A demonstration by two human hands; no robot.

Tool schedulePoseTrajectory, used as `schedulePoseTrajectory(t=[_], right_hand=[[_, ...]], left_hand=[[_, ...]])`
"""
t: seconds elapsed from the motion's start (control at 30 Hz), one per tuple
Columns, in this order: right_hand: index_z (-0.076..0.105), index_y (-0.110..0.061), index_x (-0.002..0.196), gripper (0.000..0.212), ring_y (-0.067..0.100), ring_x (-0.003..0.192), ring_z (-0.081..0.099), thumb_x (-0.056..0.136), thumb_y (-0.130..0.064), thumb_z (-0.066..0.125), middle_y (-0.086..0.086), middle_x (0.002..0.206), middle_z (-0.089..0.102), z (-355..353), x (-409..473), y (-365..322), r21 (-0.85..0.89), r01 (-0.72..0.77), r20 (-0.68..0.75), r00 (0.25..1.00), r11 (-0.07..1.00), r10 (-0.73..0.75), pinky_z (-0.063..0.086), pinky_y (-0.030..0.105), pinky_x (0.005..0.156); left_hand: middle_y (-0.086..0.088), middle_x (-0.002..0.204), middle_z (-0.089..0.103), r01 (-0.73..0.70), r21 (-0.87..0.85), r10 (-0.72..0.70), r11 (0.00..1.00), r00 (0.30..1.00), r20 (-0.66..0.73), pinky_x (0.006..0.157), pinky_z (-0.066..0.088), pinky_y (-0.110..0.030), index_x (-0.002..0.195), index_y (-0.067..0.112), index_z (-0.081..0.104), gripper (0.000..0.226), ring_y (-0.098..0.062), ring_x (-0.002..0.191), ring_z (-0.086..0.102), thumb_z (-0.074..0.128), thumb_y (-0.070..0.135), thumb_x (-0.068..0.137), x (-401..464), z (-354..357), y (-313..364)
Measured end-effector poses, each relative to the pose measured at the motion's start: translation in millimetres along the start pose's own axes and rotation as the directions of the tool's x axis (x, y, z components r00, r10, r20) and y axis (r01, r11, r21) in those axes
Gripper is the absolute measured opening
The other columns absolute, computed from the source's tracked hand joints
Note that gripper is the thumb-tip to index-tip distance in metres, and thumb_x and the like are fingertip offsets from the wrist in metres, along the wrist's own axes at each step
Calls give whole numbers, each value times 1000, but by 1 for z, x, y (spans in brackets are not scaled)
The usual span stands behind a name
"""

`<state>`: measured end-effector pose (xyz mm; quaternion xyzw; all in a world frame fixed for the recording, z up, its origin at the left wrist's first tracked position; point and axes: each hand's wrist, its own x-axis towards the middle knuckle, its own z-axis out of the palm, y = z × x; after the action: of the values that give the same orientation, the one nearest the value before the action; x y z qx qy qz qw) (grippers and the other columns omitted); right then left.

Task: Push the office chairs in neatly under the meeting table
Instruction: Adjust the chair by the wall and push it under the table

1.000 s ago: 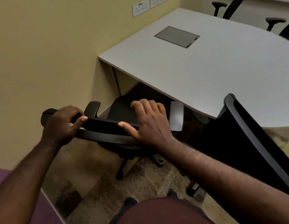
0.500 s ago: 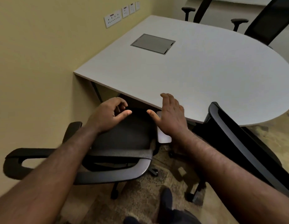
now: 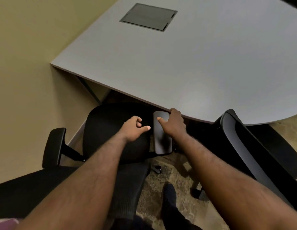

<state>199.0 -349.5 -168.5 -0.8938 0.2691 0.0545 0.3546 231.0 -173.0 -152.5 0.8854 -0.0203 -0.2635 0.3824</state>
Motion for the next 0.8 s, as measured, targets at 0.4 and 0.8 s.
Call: schedulePoseTrajectory(t=[0.4,0.8], right_hand=[[45,-5,131,80,28,113,53,72,-50,75,13,128,51,63,71,54,292,-225,121,973,930,198,46,44,94],[61,-7,107,65,27,86,70,56,-35,91,14,99,71,85,75,78,636,-512,497,844,577,201,59,44,71]], left_hand=[[-11,145,42,234,-6,-229,972,954,192,104,42,-44,150,12,20,113,-29,129,45,89,36,62,71,94,-19],[-2,129,51,312,-150,-253,938,913,320,95,50,-44,141,18,27,115,-21,116,53,95,35,50,76,110,-42]])
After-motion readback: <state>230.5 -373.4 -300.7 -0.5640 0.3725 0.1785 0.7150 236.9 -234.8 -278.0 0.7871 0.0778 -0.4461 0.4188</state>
